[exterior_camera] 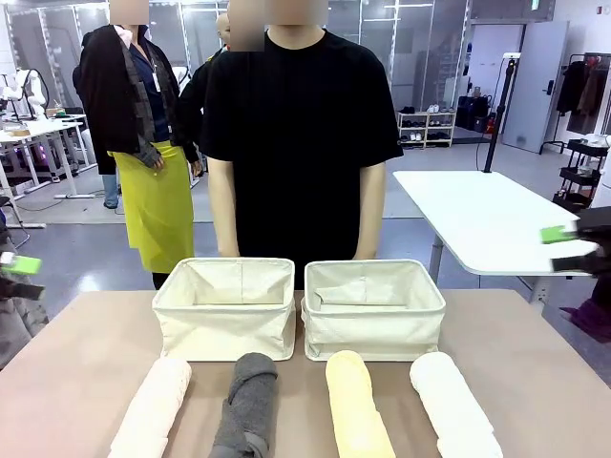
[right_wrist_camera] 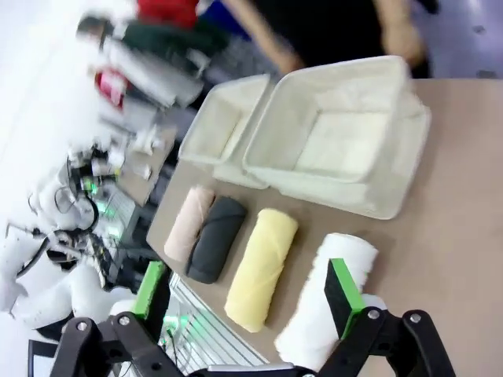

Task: Divide the towels into two baskets.
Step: Pick up one hotel-folded towel and place it in the Fabric basket indicated by the person.

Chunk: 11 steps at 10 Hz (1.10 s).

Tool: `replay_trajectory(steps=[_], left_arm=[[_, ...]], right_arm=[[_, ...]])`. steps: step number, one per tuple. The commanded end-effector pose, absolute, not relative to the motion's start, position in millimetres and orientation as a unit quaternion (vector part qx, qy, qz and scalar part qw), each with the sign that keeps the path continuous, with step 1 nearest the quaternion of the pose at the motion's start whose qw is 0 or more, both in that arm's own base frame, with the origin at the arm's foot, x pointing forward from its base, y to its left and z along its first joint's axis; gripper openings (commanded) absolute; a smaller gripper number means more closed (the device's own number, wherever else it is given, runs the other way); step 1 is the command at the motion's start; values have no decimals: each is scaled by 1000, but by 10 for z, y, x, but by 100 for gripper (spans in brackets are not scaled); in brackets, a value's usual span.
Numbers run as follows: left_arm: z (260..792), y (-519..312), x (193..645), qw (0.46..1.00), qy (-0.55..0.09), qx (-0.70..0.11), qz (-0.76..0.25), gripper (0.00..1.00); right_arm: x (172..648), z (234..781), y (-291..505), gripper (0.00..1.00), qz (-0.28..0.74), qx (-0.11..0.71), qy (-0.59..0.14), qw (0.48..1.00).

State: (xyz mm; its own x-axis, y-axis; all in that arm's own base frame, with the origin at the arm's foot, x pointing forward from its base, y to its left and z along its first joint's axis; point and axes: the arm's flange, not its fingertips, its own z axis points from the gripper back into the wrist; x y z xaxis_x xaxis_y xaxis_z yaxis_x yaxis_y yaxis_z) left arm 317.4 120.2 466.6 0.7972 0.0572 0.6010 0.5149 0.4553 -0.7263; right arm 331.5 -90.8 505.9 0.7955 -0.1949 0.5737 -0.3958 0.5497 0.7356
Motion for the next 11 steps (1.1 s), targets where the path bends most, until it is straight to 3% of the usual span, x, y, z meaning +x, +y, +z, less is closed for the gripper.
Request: replay_trajectory(steps=[1,6,9,10,11], left_arm=[[4552,1515,2975,789,-313,-519,-102,100],[4364,2347,2531,768,-386,-509,45,100],[4288,2413,2489,777,-391,-488,75,100],[4284,2497,2447,776,-377,-501,75,100],[4284,2497,2447,776,-377,-501,75,100]], right_arm=[[2547,4627,-1154,100,4,462,-355,813],[1690,4309,-2230,100,-186,442,-405,778],[1665,4265,-2293,100,-195,428,-409,782],[1738,4583,-2944,100,-212,440,-404,774],[1738,4583,-2944,100,-212,440,-404,774]])
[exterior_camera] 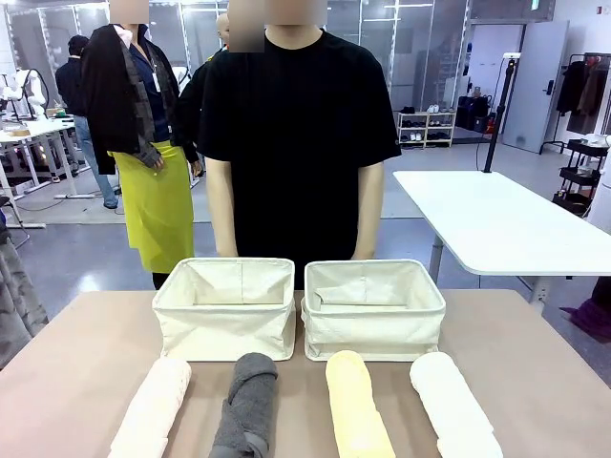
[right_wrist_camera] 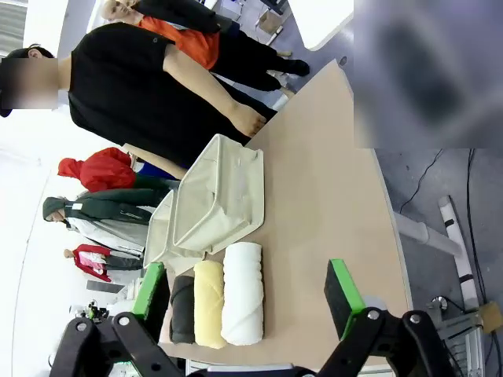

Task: Divide the towels into two baskets.
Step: Pick up one hotel-folded towel and place it in the Fabric basket indicated by the person.

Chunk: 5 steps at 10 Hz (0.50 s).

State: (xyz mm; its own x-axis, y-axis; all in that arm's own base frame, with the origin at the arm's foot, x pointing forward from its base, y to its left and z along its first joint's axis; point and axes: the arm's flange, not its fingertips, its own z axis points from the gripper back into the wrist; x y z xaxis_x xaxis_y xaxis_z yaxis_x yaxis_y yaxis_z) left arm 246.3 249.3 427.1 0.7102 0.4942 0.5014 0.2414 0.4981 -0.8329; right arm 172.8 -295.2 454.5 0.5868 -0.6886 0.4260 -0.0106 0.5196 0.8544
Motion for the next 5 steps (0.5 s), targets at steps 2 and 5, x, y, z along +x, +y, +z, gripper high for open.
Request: replay_trajectory(steps=[2,5], left_arm=[[4284,2497,2447,776,-377,-501,75,100],[4284,2497,2447,776,-377,-501,75,100]], right_arm=[[1738,4583,-2944,100,-212,440,-404,774],[1738,4583,-2944,100,-212,440,-404,774]])
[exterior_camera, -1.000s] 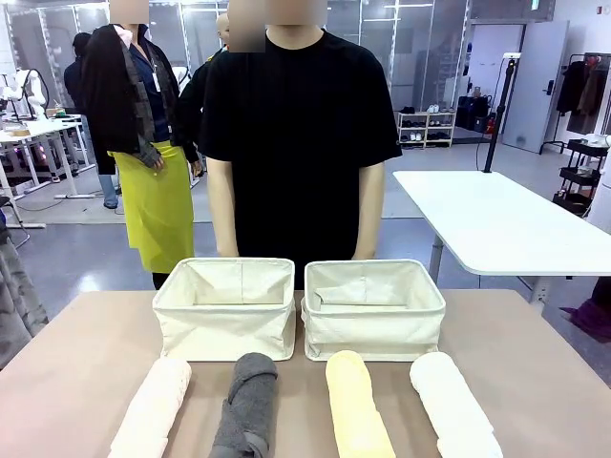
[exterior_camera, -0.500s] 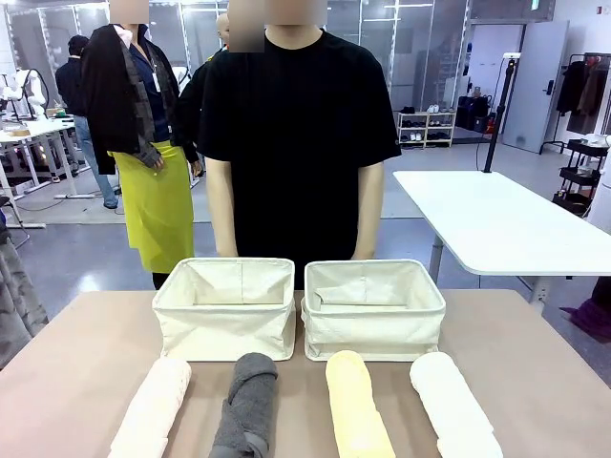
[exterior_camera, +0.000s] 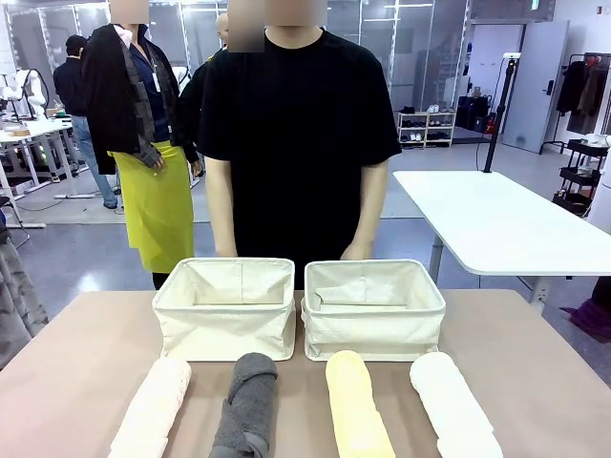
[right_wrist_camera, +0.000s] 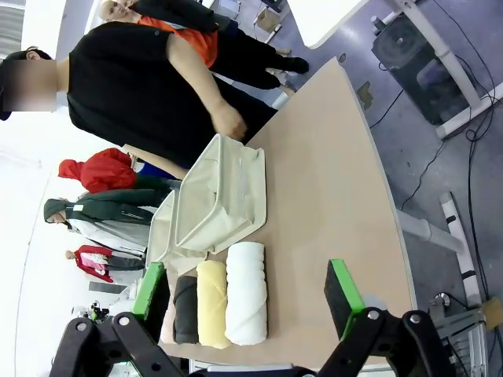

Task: Divide the towels into two baskets.
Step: Pick up one hotel-folded towel and place it in the Fabric basket indicated by the person.

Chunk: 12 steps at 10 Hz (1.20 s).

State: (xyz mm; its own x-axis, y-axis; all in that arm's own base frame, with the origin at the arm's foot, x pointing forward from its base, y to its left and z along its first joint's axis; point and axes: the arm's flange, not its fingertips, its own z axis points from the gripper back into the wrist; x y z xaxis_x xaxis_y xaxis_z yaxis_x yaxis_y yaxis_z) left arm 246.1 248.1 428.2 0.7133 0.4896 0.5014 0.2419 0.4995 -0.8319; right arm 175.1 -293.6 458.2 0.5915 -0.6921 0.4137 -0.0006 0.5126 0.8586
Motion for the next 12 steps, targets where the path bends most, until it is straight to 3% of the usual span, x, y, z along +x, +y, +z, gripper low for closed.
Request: replay_trajectory(steps=[1,12], left_arm=[[4284,2497,2447,776,-377,-501,75,100],[4284,2497,2447,776,-377,-501,75,100]], right_arm=[[1738,4583,-2944,100,-212,440,-404,774],[1738,4583,-2944,100,-212,440,-404,774]])
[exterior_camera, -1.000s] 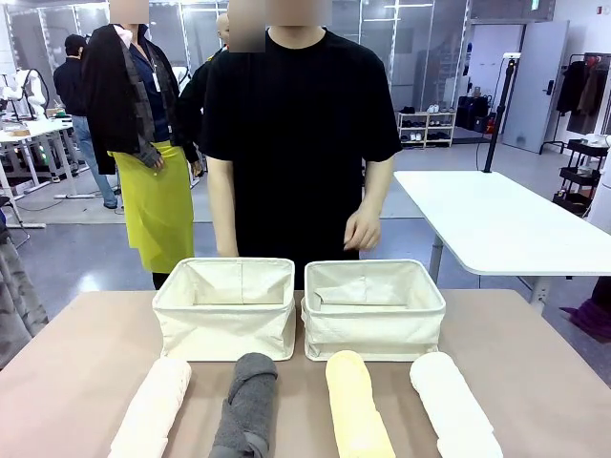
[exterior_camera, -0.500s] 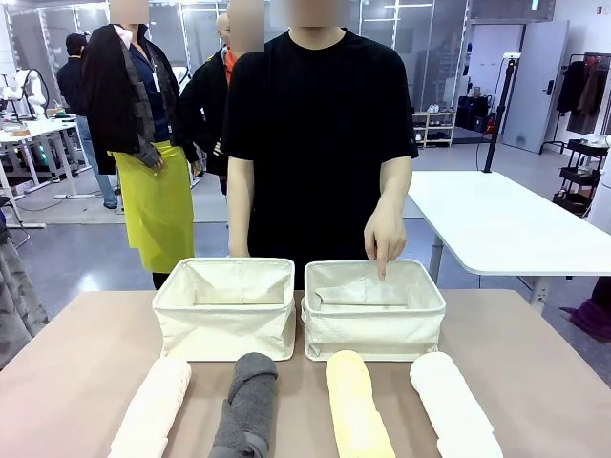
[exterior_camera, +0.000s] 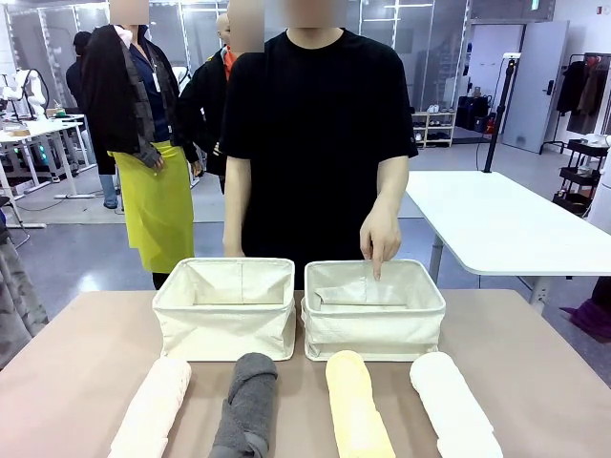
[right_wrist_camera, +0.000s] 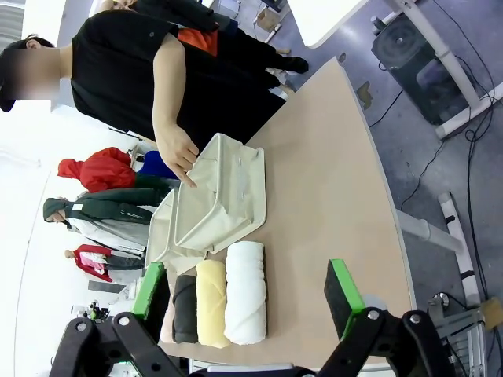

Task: Divide the towels into two baskets.
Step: Pick up one hotel-folded towel and place it in the Fabric basket indicated by the person.

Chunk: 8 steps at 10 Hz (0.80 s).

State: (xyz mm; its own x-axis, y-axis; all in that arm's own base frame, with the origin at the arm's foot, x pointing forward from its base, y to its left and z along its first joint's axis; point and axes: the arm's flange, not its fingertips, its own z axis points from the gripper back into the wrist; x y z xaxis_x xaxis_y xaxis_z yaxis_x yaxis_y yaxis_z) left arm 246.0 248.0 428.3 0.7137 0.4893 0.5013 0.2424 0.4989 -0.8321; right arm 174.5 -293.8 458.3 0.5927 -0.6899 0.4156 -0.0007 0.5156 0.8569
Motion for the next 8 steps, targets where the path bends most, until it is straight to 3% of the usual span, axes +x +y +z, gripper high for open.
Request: replay_trajectory(steps=[1,5,8], left_arm=[[4284,2497,2447,776,-377,-501,75,100],[4284,2497,2447,776,-377,-501,75,100],[4284,2497,2447,776,-377,-501,75,100]], right_arm=[[1738,4583,-2944,100,-212,440,-404,774],[1744,4580,-2939,100,-222,439,-393,777],[2170,4892,-2472,100,-164,401,-329,839]])
